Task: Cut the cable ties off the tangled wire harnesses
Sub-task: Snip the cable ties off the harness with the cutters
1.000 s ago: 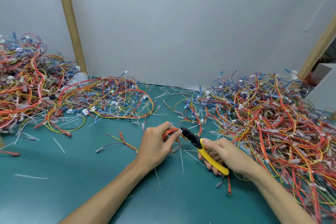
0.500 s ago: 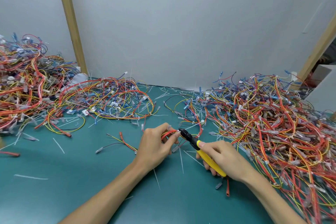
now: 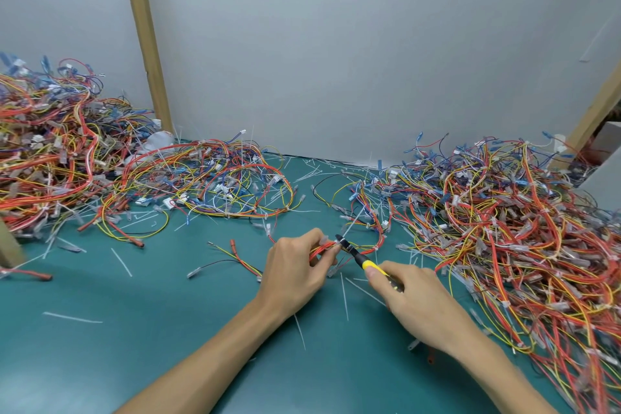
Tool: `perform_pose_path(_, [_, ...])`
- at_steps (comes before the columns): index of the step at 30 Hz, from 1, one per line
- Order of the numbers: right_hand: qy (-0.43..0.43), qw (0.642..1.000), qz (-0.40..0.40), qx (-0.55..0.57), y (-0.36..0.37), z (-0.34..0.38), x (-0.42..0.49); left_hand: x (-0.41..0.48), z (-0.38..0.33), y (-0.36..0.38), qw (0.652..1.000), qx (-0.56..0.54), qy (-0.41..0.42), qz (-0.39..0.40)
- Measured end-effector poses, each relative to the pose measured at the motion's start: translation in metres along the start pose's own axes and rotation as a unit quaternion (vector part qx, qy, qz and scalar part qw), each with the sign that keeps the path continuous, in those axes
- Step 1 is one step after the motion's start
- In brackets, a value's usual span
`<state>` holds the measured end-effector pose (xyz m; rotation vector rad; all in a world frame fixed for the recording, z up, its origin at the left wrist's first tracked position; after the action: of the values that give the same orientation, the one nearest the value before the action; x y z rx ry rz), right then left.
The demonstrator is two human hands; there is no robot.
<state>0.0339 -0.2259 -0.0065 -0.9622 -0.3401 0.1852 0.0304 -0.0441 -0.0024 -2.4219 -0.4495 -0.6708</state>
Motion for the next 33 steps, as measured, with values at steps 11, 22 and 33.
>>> perform_pose_path(11, [0.001, 0.998, -0.040, -0.037, -0.001, -0.003, 0.001, 0.001, 0.001, 0.000, 1.000, -0.002, -0.004, -0.001])
perform_pose_path(22, [0.039, 0.976, -0.205, 0.065, -0.030, -0.043, 0.009, 0.003, 0.011, 0.024, 0.952, -0.184, -0.149, 0.193])
perform_pose_path(33, [0.160, 0.877, -0.217, 0.398, -0.027, -0.083, 0.013, -0.014, -0.001, 0.061, 0.861, -0.117, -0.278, 0.409])
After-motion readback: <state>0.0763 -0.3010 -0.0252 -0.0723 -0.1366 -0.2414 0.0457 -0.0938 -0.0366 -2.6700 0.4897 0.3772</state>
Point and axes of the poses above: each hand's wrist, its own x-axis towards the middle knuckle, its own y-axis out of the palm, z = x × y, the point moved 9 cm from there along x, towards the middle knuckle, and after that the axes turned 4 degrees about -z, right-handed, at the moved point
